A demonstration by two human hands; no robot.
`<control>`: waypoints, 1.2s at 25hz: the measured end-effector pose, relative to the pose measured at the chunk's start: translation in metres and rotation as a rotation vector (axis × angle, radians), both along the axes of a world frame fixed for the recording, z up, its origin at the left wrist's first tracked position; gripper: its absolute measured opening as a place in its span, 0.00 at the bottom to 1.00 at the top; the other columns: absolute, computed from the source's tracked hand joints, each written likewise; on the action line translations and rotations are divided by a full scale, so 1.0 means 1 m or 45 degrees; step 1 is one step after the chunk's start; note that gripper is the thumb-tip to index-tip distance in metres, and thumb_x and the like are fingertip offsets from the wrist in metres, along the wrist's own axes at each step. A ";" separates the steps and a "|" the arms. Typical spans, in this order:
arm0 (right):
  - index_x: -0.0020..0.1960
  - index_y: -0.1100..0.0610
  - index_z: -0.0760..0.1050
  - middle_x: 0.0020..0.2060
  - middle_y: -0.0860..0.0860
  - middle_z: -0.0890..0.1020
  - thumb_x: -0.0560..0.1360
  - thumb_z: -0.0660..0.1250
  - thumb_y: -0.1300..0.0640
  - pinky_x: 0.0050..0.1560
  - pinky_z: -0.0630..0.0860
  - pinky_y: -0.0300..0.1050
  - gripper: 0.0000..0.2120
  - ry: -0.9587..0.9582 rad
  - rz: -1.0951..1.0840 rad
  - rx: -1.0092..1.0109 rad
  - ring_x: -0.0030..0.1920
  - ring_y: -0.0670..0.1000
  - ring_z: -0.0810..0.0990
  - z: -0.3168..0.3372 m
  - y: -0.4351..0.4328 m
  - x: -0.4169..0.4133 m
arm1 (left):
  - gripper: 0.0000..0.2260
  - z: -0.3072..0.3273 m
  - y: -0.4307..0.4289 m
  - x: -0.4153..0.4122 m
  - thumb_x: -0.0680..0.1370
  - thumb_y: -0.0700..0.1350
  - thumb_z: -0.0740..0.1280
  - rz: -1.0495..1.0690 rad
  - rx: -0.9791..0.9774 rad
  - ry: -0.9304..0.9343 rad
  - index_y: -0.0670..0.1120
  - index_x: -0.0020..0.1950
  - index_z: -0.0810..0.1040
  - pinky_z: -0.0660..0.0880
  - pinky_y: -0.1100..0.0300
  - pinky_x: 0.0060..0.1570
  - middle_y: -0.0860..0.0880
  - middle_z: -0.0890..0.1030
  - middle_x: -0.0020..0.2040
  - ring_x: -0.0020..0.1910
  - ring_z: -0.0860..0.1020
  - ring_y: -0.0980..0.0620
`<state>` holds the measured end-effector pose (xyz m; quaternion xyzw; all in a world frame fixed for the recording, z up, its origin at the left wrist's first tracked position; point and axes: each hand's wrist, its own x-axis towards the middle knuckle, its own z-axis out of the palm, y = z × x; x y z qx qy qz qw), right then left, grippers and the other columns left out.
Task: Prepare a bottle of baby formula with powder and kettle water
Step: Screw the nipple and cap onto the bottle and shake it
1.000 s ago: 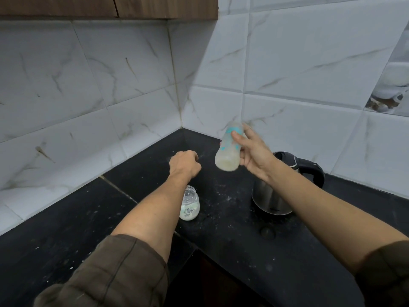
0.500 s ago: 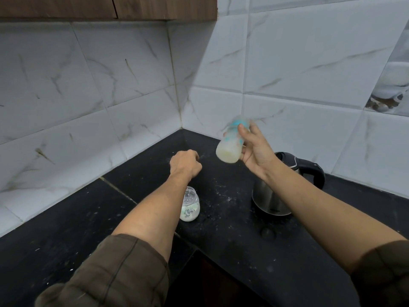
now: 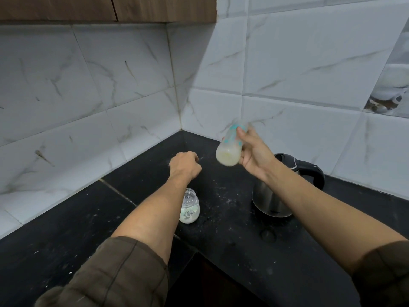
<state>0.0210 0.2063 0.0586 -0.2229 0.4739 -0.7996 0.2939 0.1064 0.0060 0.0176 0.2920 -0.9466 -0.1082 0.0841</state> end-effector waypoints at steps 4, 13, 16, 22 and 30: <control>0.75 0.53 0.70 0.58 0.58 0.84 0.79 0.72 0.53 0.56 0.83 0.58 0.26 0.114 0.165 0.140 0.56 0.59 0.85 -0.005 0.003 0.003 | 0.17 0.001 0.001 0.000 0.79 0.41 0.67 0.001 -0.004 -0.006 0.51 0.67 0.81 0.80 0.49 0.58 0.46 0.84 0.60 0.60 0.81 0.45; 0.68 0.59 0.76 0.52 0.59 0.87 0.76 0.76 0.51 0.33 0.84 0.47 0.24 -0.115 -0.014 0.640 0.42 0.54 0.89 -0.016 -0.003 0.012 | 0.19 -0.003 0.003 0.000 0.77 0.41 0.67 -0.005 0.002 0.010 0.51 0.67 0.82 0.79 0.50 0.59 0.46 0.84 0.61 0.62 0.80 0.43; 0.66 0.59 0.79 0.51 0.60 0.87 0.76 0.76 0.50 0.32 0.84 0.47 0.23 -0.194 -0.067 0.599 0.40 0.55 0.89 -0.021 -0.005 0.010 | 0.18 -0.005 0.004 -0.001 0.78 0.42 0.67 -0.008 0.007 0.013 0.51 0.67 0.82 0.79 0.50 0.59 0.46 0.84 0.61 0.62 0.80 0.44; 0.65 0.62 0.77 0.44 0.60 0.88 0.77 0.75 0.49 0.30 0.83 0.45 0.23 -0.185 0.100 0.715 0.36 0.54 0.89 -0.022 0.000 0.015 | 0.18 -0.004 0.000 0.004 0.78 0.42 0.67 0.005 0.009 0.002 0.51 0.67 0.82 0.79 0.49 0.59 0.46 0.84 0.60 0.61 0.81 0.44; 0.61 0.59 0.79 0.47 0.59 0.87 0.77 0.74 0.48 0.37 0.86 0.48 0.19 -0.160 0.148 0.683 0.38 0.54 0.88 -0.018 0.002 0.013 | 0.18 -0.005 0.000 0.005 0.77 0.41 0.66 -0.002 0.003 0.008 0.51 0.67 0.82 0.78 0.50 0.59 0.46 0.84 0.60 0.62 0.80 0.44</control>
